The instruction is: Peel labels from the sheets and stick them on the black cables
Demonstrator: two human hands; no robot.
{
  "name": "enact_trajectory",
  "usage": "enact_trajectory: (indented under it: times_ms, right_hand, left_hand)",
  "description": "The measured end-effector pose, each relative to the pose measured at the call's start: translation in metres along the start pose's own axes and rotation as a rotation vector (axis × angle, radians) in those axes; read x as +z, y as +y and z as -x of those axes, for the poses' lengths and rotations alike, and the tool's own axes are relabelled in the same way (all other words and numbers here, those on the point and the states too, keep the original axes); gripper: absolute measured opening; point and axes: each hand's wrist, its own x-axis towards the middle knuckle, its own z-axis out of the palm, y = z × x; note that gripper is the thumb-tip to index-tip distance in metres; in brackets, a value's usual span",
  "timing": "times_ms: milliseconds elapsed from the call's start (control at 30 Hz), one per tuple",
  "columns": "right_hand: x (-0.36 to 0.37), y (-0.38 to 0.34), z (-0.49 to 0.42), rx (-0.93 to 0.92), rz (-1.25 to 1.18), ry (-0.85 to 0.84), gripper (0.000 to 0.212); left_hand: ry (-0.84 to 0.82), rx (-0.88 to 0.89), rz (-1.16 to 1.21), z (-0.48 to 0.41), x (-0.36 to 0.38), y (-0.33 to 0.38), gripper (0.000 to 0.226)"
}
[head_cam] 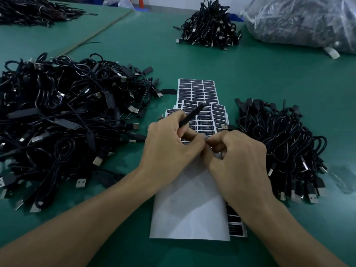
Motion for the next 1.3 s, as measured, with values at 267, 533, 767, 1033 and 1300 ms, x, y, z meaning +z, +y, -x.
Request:
enact_trajectory:
  times_ms: [267,533,767,1033,1300]
  right_hand:
    - [-0.006,0.0,-0.003,0.155,-0.425,0.139,0.01]
    - [-0.007,-0.001,-0.008,0.227,-1.019,0.116,0.009]
    - [-0.008,0.0,-0.009,0.226,-1.067,0.115,0.006]
    - [-0.007,0.0,-0.011,0.308,-0.952,0.16,0.014]
    - [-0.003,0.006,-0.01,0.325,-0.896,0.173,0.013]
  left_hand:
    - [-0.069,-0.054,0.24,0.003,-0.001,0.002,0.058]
    - [-0.189,0.1,0.234,0.005,-0.003,0.002,0.046]
    - [-0.237,0.167,0.138,0.002,-0.005,0.005,0.041]
    - [-0.196,0.011,0.339,0.007,-0.002,0.001,0.011]
    - [-0.298,0.009,0.34,0.007,-0.005,0.003,0.044]
